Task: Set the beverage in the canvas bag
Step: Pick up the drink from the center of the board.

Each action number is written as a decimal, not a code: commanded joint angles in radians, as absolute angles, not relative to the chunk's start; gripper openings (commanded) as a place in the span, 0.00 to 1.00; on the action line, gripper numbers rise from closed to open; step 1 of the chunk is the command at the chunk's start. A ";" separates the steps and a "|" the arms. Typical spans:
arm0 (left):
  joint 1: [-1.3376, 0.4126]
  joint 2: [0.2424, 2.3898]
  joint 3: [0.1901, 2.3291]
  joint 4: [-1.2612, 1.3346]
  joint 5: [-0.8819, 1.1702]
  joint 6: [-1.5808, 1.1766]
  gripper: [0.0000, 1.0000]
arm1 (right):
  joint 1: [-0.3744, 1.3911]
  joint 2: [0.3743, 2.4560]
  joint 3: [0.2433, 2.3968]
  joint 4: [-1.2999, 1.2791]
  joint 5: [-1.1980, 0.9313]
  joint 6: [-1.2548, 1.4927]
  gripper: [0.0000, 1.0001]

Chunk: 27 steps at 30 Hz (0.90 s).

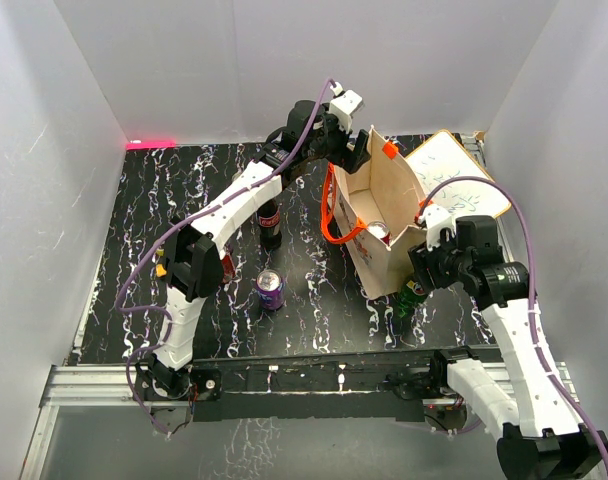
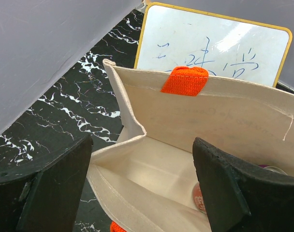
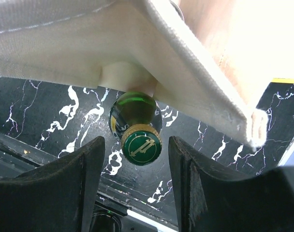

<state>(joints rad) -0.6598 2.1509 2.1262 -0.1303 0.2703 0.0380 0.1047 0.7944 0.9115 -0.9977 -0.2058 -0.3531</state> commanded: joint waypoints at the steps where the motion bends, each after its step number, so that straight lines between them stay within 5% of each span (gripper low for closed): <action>1: -0.669 2.070 2.123 -0.129 0.281 0.037 0.83 | 0.108 0.802 0.976 -0.963 -0.221 -0.364 0.57; 19: -0.669 2.079 2.135 -0.129 0.282 0.036 0.83 | 0.109 0.846 0.966 -0.962 -0.214 -0.359 0.57; 27: -0.669 2.085 2.135 -0.127 0.284 0.035 0.83 | 0.109 0.815 0.949 -0.965 -0.224 -0.361 0.43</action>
